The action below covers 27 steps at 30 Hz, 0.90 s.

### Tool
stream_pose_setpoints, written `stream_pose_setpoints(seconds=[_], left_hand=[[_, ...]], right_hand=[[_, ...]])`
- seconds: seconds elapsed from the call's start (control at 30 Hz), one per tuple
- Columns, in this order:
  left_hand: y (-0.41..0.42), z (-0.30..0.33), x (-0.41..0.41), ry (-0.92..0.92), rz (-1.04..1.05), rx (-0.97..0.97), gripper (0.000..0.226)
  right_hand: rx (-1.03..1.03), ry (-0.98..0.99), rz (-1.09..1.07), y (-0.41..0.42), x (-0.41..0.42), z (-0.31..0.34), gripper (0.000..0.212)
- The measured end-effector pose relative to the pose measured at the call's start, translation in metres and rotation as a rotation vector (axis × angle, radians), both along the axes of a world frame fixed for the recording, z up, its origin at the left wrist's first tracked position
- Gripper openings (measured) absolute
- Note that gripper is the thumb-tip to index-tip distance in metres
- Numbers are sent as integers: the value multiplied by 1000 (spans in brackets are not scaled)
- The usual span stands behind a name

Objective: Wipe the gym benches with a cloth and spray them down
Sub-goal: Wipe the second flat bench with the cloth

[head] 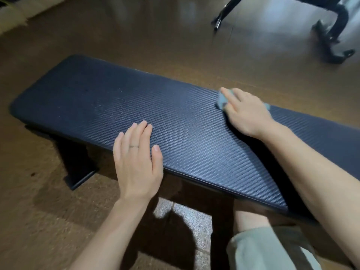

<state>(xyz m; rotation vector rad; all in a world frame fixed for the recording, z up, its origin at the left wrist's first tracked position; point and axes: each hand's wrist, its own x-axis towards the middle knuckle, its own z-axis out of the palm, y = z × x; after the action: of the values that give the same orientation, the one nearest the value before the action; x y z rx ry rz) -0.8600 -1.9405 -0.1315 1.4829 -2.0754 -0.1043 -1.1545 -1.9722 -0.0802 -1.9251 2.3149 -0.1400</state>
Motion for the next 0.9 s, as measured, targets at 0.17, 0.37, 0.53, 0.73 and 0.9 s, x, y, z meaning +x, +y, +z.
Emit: stream_pose_setpoints(seconds=[0.17, 0.37, 0.53, 0.73, 0.9], left_hand=[[-2, -6, -8, 51, 18, -97, 52], [-6, -13, -10, 109, 23, -181, 54], [-6, -14, -5, 103, 10, -200, 55], [-10, -18, -11, 164, 28, -274, 60], [-13, -22, -17, 179, 64, -349, 61]], right_hand=[[57, 39, -100, -9, -1, -6, 57], [129, -100, 61, -101, 63, 6, 51], [100, -128, 123, -81, 46, 6, 39], [-6, -34, -36, 4, -36, -5, 52], [6, 28, -67, -20, -8, 0, 46]])
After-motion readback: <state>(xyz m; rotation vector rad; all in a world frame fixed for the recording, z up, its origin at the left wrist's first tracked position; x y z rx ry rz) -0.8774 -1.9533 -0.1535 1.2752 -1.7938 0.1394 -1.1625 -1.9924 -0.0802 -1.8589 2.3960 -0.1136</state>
